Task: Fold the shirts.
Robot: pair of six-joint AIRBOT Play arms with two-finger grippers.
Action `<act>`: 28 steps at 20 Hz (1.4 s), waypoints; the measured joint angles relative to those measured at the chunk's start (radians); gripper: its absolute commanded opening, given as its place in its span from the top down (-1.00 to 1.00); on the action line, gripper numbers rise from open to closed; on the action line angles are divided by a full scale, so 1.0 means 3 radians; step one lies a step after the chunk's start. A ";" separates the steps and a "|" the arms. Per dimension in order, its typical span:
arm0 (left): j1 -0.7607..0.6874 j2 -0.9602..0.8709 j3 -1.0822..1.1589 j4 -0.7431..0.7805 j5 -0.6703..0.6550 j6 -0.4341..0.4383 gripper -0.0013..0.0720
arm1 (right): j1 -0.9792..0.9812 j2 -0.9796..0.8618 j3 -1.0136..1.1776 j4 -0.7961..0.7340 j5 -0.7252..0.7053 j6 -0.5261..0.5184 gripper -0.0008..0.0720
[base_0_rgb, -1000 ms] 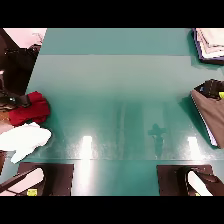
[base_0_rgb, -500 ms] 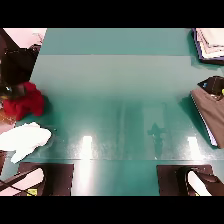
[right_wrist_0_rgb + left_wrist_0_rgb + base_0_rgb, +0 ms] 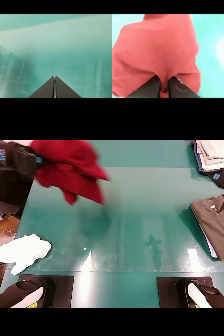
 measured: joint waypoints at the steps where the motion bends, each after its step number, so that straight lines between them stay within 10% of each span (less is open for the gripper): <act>1: -0.0201 -0.0050 0.0057 -0.0052 -0.0031 0.0036 0.90 | 0.0001 -0.0092 0.0158 0.0020 0.0065 -0.0003 0.92; 4: -0.0641 -0.0347 0.0144 -0.0144 -0.0092 0.0127 0.89 | 0.0001 -0.0364 0.0612 0.0045 0.0328 -0.0006 0.92; 5: -0.0745 -0.0502 0.0159 -0.0168 -0.0088 0.0163 0.58 | 0.0001 -0.0443 0.0740 0.0051 0.0415 -0.0006 0.92; 6: -0.0818 -0.0682 0.0170 -0.0183 -0.0064 0.0193 -0.55 | 0.0001 -0.0519 0.0866 0.0053 0.0520 -0.0006 0.92; 7: -0.0860 -0.0855 0.0179 -0.0192 0.0008 0.0210 -1.00 | 0.0001 -0.0580 0.0965 0.0060 0.0615 -0.0006 0.92; 9: -0.0884 -0.1226 0.0188 -0.0160 0.0108 0.0209 -0.69 | 0.0001 -0.0668 0.1113 0.0064 0.0797 -0.0006 0.92; 19: 0.0028 -0.1136 -0.0932 -0.0622 -0.0223 0.0022 -0.69 | 0.0001 -0.0763 0.1272 0.0046 0.1052 -0.0008 0.92; 28: -0.0483 -0.0626 -0.3353 -0.1490 0.0998 0.0394 -0.68 | 0.0001 -0.0776 0.1274 0.0042 0.0931 -0.0036 0.92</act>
